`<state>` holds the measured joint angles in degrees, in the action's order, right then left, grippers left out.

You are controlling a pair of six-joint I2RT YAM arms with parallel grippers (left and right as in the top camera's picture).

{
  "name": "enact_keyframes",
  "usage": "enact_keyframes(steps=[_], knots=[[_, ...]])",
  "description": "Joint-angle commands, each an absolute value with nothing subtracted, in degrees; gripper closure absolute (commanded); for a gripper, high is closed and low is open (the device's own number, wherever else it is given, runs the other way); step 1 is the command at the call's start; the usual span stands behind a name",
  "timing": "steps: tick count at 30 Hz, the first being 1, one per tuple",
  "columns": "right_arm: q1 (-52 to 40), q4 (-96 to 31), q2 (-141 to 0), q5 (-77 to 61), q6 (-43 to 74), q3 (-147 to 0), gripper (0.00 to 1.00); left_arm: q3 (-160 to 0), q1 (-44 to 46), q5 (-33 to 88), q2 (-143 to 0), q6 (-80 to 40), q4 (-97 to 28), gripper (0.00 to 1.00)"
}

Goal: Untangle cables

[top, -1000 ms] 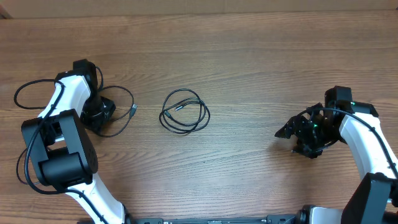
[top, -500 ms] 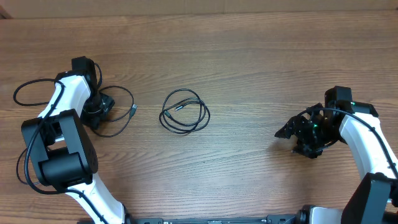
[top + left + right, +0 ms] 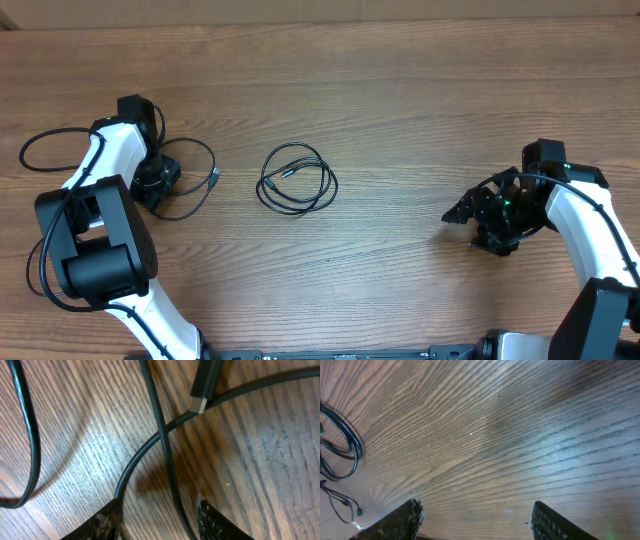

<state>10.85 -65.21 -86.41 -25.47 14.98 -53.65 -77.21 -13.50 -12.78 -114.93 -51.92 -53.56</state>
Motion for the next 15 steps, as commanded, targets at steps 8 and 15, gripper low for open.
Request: enact_keyframes(steps=[8, 15], knots=[[10.9, -65.1, -85.6, -25.5, 14.9, -54.8, 0.31, -74.5, -13.6, -15.5, -115.9, -51.2, -53.0, 0.63], [10.9, -65.6, -85.6, -25.5, 14.9, -54.8, 0.31, -75.1, -14.8, -15.6, -114.9, -51.2, -54.4, 0.96]])
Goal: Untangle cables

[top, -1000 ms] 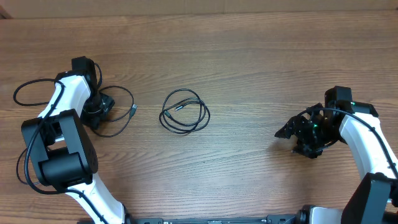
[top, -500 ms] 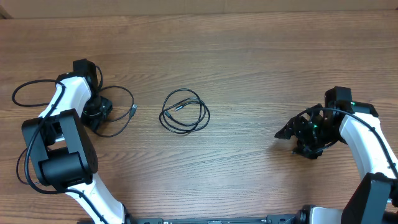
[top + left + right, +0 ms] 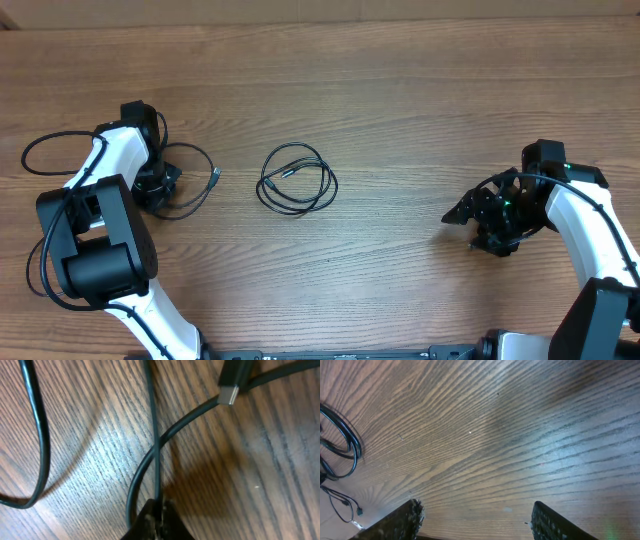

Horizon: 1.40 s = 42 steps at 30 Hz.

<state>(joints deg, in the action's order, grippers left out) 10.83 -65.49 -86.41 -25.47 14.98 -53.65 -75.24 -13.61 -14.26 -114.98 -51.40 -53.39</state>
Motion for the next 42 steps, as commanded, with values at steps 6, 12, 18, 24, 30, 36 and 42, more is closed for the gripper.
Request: enact_keyframes(steps=[6, 12, 18, 24, 30, 36, 42], knots=[[10.9, -65.7, -85.6, -25.5, 14.9, -54.8, 0.31, -78.4, -19.1, -15.6, -109.6, -50.2, -56.7, 0.96], [10.9, -65.7, -85.6, -25.5, 14.9, -54.8, 0.31, -82.9, -23.9, -15.6, -101.4, -44.7, -57.4, 0.96], [10.9, -65.7, -85.6, -25.5, 14.9, -54.8, 0.31, -83.7, -30.3, -15.7, -94.3, -44.8, -56.7, 0.96], [10.9, -65.7, -85.6, -25.5, 14.9, -54.8, 0.31, -83.7, -40.4, -15.6, -91.4, -46.5, -57.5, 0.96], [10.9, -65.4, -85.6, -25.5, 14.9, -54.8, 0.31, -83.7, -47.5, -9.3, -91.4, -48.5, -58.9, 0.96], [10.9, -65.1, -85.6, -25.5, 14.9, -54.8, 0.31, -83.7, -50.2, -6.7, -91.4, -48.5, -58.9, 0.96], [10.9, -65.0, -85.6, -25.5, 14.9, -54.8, 0.31, -83.7, -50.2, -2.9, -91.4, -49.1, -58.4, 0.85]])
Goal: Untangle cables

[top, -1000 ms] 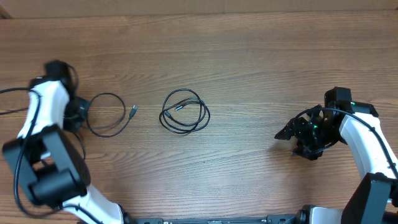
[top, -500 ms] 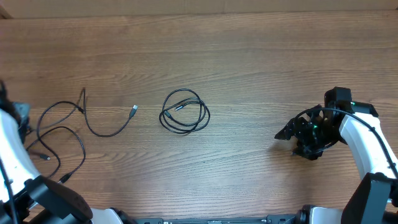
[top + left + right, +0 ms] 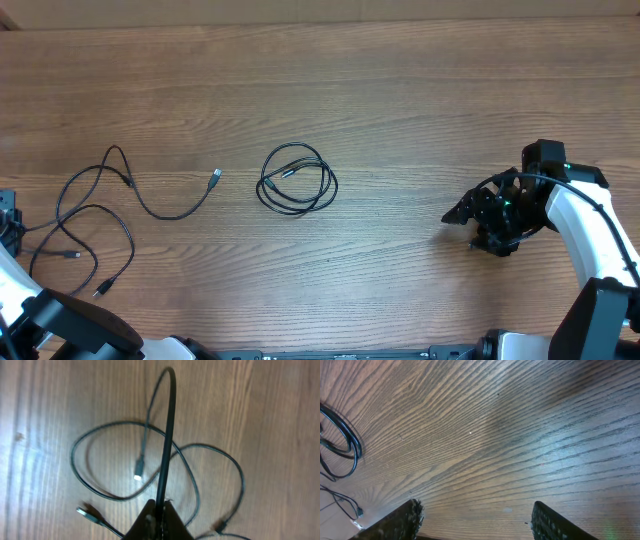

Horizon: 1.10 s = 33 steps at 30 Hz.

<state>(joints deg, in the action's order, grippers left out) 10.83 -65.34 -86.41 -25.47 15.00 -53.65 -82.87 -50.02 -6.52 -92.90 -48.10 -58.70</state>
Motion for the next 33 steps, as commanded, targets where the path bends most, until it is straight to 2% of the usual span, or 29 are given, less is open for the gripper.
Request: enact_keyframes(steps=[1, 2, 4, 5, 10, 17, 19, 24, 27, 28, 30, 33], knots=[[10.9, -65.0, -85.6, -25.5, 14.9, -54.8, 0.31, -83.7, -50.2, -1.7, -91.4, -49.1, -58.4, 0.66], [10.9, -65.0, -85.6, -25.5, 14.9, -54.8, 0.31, -83.7, -50.2, -1.1, -91.4, -49.0, -58.4, 0.48], [10.9, -64.9, -85.6, -25.5, 14.9, -54.8, 0.31, -83.7, -50.2, 1.6, -91.4, -48.2, -58.2, 0.35], [10.9, -64.9, -85.6, -25.5, 14.9, -54.8, 0.31, -83.7, -50.2, 2.5, -91.4, -47.9, -58.2, 0.33], [10.9, -64.9, -85.6, -25.5, 14.9, -54.8, 0.31, -83.7, -48.5, 4.4, -91.4, -46.6, -58.2, 0.32], [10.9, -64.8, -85.6, -25.5, 14.9, -54.8, 0.31, -83.7, -40.4, 4.5, -91.4, -42.9, -58.0, 0.32], [10.9, -64.8, -85.6, -25.5, 14.9, -54.8, 0.31, -83.7, -36.7, 4.4, -91.4, -39.4, -57.2, 0.32], [10.9, -64.9, -85.6, -25.5, 14.9, -54.8, 0.31, -83.7, -24.9, 3.2, -92.3, -21.7, -53.2, 0.30], [10.9, -64.9, -85.6, -25.5, 14.9, -54.8, 0.31, -83.7, -19.0, 2.8, -93.9, -9.2, -51.9, 0.21], [10.9, -64.9, -85.6, -25.5, 14.9, -54.8, 0.31, -83.7, -15.4, 2.8, -95.6, -1.9, -51.9, 0.12], [10.9, -65.0, -85.6, -25.5, 14.9, -54.8, 0.31, -83.7, -12.4, 2.7, -97.5, 2.8, -52.4, 0.01], [10.9, -65.3, -85.6, -25.5, 14.9, -54.8, 0.31, -83.6, -7.8, 2.5, -102.4, 6.1, -53.9, 0.00]])
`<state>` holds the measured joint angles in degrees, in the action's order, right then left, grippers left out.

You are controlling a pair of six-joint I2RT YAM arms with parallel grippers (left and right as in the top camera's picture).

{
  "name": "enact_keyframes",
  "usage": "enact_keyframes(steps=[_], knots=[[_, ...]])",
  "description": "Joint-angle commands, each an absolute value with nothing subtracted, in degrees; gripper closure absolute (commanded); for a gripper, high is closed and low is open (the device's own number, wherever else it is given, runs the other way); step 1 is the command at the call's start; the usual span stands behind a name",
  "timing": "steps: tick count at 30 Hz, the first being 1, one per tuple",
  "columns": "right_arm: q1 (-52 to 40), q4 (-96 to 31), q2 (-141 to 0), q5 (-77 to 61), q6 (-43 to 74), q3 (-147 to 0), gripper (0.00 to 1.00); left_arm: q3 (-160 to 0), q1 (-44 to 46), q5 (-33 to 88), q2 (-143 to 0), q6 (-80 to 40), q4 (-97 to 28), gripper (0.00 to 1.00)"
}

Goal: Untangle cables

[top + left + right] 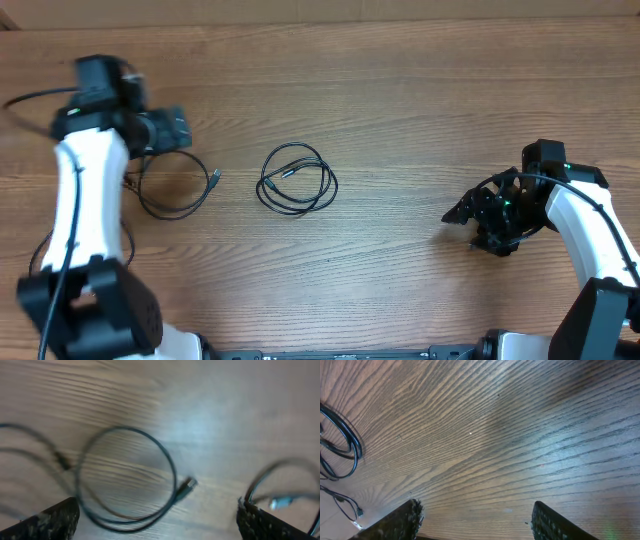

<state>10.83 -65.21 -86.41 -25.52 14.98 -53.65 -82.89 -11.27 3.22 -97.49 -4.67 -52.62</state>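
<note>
A loose black cable [176, 195] lies at the left in an open loop, its plug [215, 178] pointing right. The blurred left wrist view shows the same loop [125, 480] and plug [187, 485]. My left gripper [172, 130] hovers just beyond the loop, open and empty [157, 525]. A second black cable, the coil [297, 180], lies at the table's middle. It appears at the right edge of the left wrist view [280, 487] and at the left edge of the right wrist view [342, 452]. My right gripper [462, 212] rests far right, open over bare wood [475, 520].
The left arm covers part of the loose cable's left end. A thin cable end [345, 504] shows at the lower left of the right wrist view. The wooden table [400, 90] spreads between the coil and the right gripper.
My left gripper was at the table's left edge, shut on a strand of the loose cable. It is now open, farther back and to the right, above the cable's loop. The right arm is unchanged.
The left gripper was first open, low over crossing strands of the loose cable. Then it was shut on one strand. Later it held that strand at the far left edge, with the cable spread out. Now the strand is released. The coil and right gripper stayed put.
</note>
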Motion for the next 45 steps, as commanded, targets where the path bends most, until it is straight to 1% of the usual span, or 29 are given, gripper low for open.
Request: enact_keyframes(steps=[1, 6, 9, 11, 14, 17, 18, 20, 21, 22, 25, 27, 28, 31, 37, 42, 45], knots=[[10.9, -65.3, -85.6, -25.5, 14.9, -54.8, 0.31, -83.6, -6.9, 2.3, -104.0, 6.3, -54.5, 0.00], [10.9, -65.5, -85.6, -25.5, 14.9, -54.8, 0.31, -83.6, -4.7, 2.4, -111.4, 6.2, -56.8, 0.03], [10.9, -65.5, -85.6, -25.5, 14.9, -54.8, 0.31, -83.6, -4.5, 2.3, -116.3, 6.2, -57.7, 0.12], [10.9, -65.5, -85.6, -25.5, 14.9, -54.8, 0.31, -83.6, -4.5, 2.3, -118.4, 6.2, -58.1, 0.16], [10.9, -65.5, -85.6, -25.5, 14.9, -54.8, 0.31, -83.6, -4.5, 1.6, -120.7, 6.0, -58.5, 0.21], [10.9, -65.5, -85.6, -25.5, 14.9, -54.8, 0.31, -83.6, -4.5, -1.0, -121.6, 4.2, -58.7, 0.24], [10.9, -65.5, -85.6, -25.5, 14.9, -54.8, 0.31, -83.6, -4.5, -1.5, -121.6, 3.8, -58.7, 0.28], [10.9, -65.5, -85.6, -25.5, 14.9, -54.8, 0.31, -83.6, -4.5, -3.7, -121.6, 2.1, -58.8, 0.50], [10.9, -65.5, -85.6, -25.5, 14.9, -54.8, 0.31, -83.6, -4.5, -6.9, -121.6, -0.2, -59.4, 0.68], [10.9, -65.6, -85.6, -25.5, 14.9, -54.8, 0.31, -83.6, -4.5, -9.0, -121.6, -1.6, -59.8, 0.75], [10.9, -65.5, -85.6, -25.5, 14.9, -54.8, 0.31, -83.6, -4.5, -15.1, -121.6, -5.4, -61.1, 0.86], [10.9, -65.5, -85.6, -25.5, 14.9, -54.8, 0.31, -83.6, -4.5, -17.7, -121.6, -7.4, -61.7, 0.91], [10.9, -65.6, -85.6, -25.5, 14.9, -54.8, 0.31, -83.6, -4.5, -18.7, -121.6, -8.3, -62.0, 0.96], [10.9, -65.8, -85.6, -25.5, 14.9, -54.8, 0.31, -83.6, -4.5, -19.2, -121.6, -10.0, -62.5, 0.96], [10.9, -65.9, -85.6, -25.5, 14.9, -54.8, 0.31, -84.1, -4.6, -25.4, -119.3, -16.7, -64.2, 0.96], [10.9, -65.9, -85.6, -25.5, 14.9, -54.8, 0.31, -84.2, -6.3, -26.1, -112.8, -17.4, -63.2, 0.96], [10.9, -65.9, -85.6, -25.5, 14.9, -54.8, 0.31, -84.2, -8.9, -26.1, -107.3, -17.4, -62.4, 0.96]])
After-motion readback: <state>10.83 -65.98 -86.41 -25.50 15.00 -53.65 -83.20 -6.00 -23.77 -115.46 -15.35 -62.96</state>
